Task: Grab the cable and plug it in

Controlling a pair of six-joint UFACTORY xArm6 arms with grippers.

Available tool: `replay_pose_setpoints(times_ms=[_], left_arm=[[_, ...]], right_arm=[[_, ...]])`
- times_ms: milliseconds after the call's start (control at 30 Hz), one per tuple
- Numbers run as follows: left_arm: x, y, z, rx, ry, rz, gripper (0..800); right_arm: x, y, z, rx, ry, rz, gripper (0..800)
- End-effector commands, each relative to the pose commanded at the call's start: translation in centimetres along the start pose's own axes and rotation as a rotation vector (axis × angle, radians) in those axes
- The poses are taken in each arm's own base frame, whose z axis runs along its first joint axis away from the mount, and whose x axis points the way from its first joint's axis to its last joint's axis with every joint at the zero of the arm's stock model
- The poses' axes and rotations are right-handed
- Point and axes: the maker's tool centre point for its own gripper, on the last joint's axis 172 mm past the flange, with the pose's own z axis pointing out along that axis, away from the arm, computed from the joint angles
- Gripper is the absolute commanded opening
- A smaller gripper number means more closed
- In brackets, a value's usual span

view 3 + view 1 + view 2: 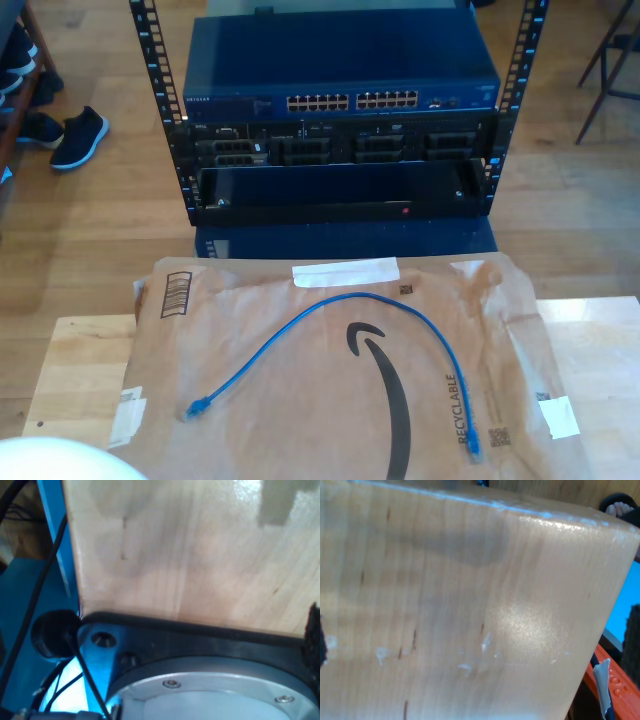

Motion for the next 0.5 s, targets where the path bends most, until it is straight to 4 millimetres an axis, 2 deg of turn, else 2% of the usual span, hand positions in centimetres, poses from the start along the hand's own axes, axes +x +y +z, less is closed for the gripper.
replay_pose_setpoints(times_ms=[167,300,400,500], left_arm=[[0.0,0.0,0.0,0.0,-0.002,0.002,800],[0.0,-0.3,-1.1,0.005,-0.008,-0.008,800],[-0.4,-0.7,-2.6,0.011,-0.032,-0.014,800],[-0.7,-0.9,-4.2,0.017,-0.047,-0.029,800]], right_arm=[[0.0,0.0,0.0,0.001,0.0,0.003,796],[0.9,0.5,-1.6,-0.002,0.022,0.022,794],[1.9,1.1,-4.4,0.011,0.038,0.073,794],[2.1,1.3,-7.3,0.034,0.026,0.112,794]])
